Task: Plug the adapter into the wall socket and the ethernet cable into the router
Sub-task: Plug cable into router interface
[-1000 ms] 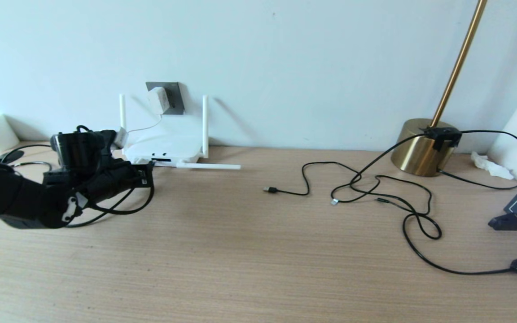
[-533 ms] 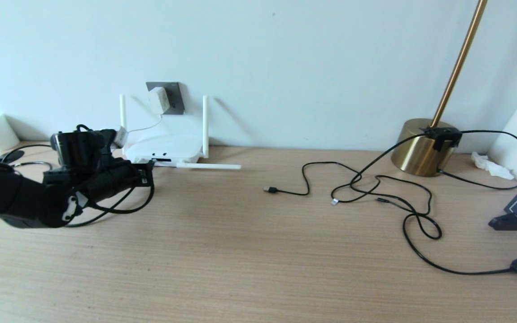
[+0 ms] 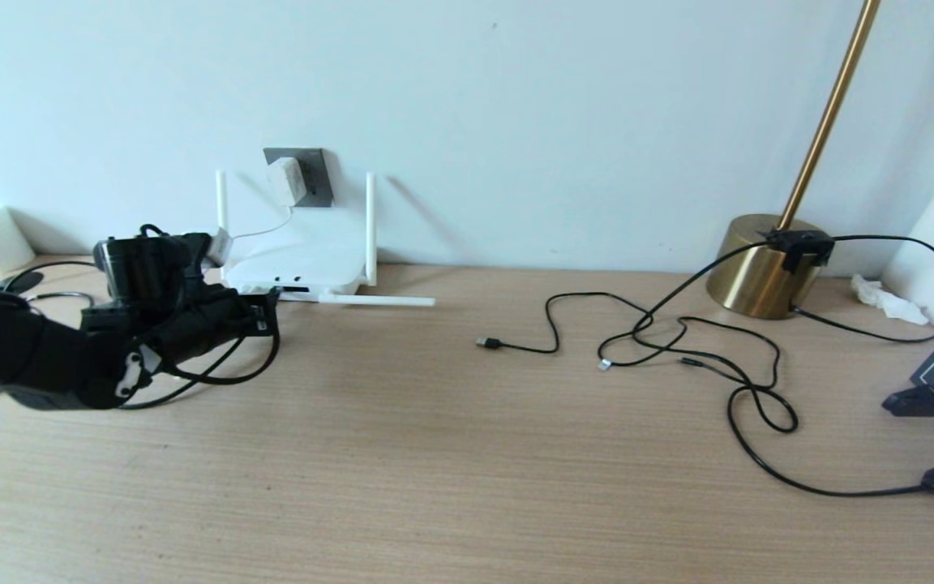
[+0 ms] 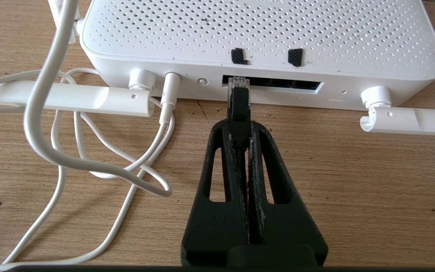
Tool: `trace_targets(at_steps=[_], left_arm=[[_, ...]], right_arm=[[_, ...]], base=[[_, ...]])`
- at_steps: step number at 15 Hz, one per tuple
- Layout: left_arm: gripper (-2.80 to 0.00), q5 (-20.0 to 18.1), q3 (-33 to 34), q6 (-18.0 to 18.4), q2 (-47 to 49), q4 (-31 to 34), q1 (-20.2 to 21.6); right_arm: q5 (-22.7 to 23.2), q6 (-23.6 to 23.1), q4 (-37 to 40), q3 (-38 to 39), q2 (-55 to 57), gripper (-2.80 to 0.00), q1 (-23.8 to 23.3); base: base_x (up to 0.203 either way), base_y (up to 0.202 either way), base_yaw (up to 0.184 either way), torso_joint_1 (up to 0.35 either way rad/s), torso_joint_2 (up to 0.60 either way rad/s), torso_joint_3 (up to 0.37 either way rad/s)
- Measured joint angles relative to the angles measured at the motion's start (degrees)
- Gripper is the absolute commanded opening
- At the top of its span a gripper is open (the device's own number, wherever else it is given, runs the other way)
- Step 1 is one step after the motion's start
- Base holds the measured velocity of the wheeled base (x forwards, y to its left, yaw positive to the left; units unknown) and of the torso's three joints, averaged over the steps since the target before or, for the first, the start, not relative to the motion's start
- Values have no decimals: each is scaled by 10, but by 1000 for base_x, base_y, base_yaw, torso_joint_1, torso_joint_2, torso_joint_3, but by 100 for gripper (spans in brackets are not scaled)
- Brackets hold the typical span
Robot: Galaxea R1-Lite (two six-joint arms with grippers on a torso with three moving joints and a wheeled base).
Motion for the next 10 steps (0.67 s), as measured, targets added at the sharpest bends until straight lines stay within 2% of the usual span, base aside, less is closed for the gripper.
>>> trace_targets(at_steps=[10], left_arm=[[-280, 0, -1, 0, 0, 0, 0]], right_arm=[[0, 0, 0, 0, 0, -280, 0]], base=[[0, 0, 0, 0, 0, 0]])
